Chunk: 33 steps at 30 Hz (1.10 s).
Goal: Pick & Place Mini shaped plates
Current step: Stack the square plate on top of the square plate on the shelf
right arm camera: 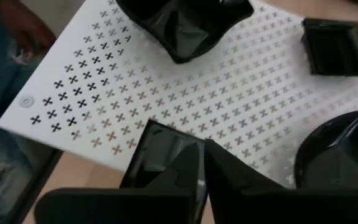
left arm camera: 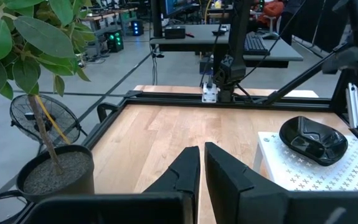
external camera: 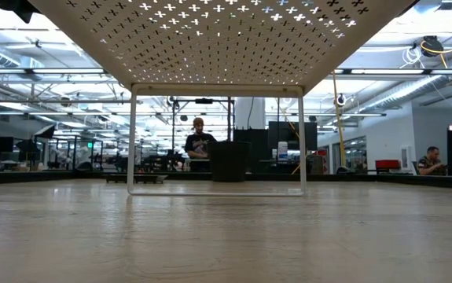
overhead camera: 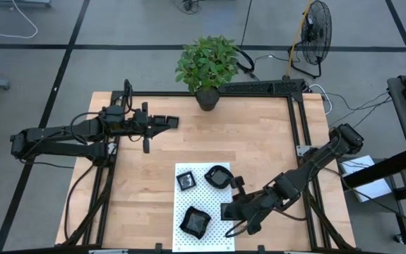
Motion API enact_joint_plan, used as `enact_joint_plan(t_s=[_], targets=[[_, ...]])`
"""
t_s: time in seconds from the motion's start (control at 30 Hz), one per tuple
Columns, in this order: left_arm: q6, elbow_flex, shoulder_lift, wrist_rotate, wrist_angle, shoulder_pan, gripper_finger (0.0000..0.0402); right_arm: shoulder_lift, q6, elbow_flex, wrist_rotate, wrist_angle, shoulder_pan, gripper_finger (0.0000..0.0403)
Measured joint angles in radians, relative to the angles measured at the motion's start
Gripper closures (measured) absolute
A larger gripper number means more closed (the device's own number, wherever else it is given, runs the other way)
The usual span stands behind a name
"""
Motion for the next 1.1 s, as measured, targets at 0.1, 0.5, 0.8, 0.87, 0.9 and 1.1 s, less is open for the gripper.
enact_joint_plan(t_s=[0.1, 0.5, 0.8, 0.87, 0.9, 1.1], targets=[[0.000, 0.000, 0.000, 0.000, 0.000, 0.000, 0.0371, -0.010, -0.012, 0.000, 0.027, 0.010, 0.007, 0.0370], [0.000, 0.000, 0.000, 0.000, 0.000, 0.000, 0.0371, -0.198, 0.620, -0.075, 0.149, -0.194, 0.093, 0.0249], [0.000, 0.000, 0.000, 0.000, 0.000, 0.000, 0.0371, -0.391, 0.966, -0.575, 0.212, 0.523, 0.148, 0.0203], [0.000, 0.000, 0.000, 0.000, 0.000, 0.000, 0.0371, -0.396, 0.969, -0.684, 0.187, 0.731, 0.148, 0.0203], [0.000, 0.000, 0.000, 0.000, 0.000, 0.000, 0.0371, -0.396, 0.976, -0.729, 0.186, 0.824, 0.148, 0.0203], [0.000, 0.000, 0.000, 0.000, 0.000, 0.000, 0.0371, -0.397, 1.041, -0.900, 0.188, 1.145, 0.149, 0.0215]])
